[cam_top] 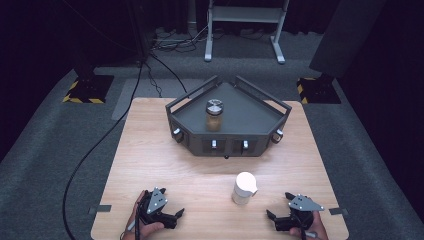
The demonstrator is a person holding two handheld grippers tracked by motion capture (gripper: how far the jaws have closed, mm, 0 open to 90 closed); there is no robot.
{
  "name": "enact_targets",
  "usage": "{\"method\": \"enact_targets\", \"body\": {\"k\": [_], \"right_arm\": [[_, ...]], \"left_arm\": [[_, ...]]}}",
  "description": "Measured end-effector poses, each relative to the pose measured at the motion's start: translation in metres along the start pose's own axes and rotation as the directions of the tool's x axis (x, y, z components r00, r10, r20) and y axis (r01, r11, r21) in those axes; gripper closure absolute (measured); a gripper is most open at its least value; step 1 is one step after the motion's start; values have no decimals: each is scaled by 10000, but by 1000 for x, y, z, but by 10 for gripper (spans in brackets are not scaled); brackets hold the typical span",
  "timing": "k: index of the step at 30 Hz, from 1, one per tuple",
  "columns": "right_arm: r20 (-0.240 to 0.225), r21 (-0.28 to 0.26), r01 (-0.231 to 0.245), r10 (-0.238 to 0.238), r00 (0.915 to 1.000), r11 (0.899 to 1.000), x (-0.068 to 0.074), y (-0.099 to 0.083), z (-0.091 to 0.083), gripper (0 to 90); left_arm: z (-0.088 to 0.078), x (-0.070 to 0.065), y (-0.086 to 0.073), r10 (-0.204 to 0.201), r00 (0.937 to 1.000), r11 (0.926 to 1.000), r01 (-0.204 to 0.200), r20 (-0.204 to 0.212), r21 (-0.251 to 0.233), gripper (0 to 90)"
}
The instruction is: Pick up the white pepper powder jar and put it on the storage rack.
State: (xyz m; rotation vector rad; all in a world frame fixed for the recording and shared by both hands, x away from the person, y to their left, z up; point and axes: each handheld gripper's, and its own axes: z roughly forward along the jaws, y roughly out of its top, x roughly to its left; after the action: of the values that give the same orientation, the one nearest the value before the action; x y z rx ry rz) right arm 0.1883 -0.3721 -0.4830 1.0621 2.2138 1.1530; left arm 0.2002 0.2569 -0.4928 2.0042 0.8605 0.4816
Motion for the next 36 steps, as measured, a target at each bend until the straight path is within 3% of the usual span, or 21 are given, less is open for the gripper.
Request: {"method": "enact_targets", "body": {"k": [6, 16, 23, 30, 36], "right_arm": [[-137, -263, -154, 151, 9998, 9995, -2, 3, -7, 10], [-571, -793, 95, -140, 9983, 9968, -2, 25, -16, 14], [-1044, -1152, 420, -541, 9931, 9925, 7, 39, -11, 10], [-1569, -1289, 346, -548, 9861, 9911, 13, 52, 0, 7], [-1556, -1239, 307, -500, 9866, 9918, 19, 59, 12, 8]], "left_arm": [[0, 0, 0, -2, 10000, 10000, 2, -3, 3, 12], [0, 0, 0, -1, 10000, 10000, 1, -3, 1, 12], [0, 0, 0, -3, 10000, 10000, 3, -2, -2, 12], [0, 0, 0, 4, 10000, 10000, -4, -1, -2, 13], [0, 0, 0, -1, 10000, 10000, 1, -2, 0, 13]]}}
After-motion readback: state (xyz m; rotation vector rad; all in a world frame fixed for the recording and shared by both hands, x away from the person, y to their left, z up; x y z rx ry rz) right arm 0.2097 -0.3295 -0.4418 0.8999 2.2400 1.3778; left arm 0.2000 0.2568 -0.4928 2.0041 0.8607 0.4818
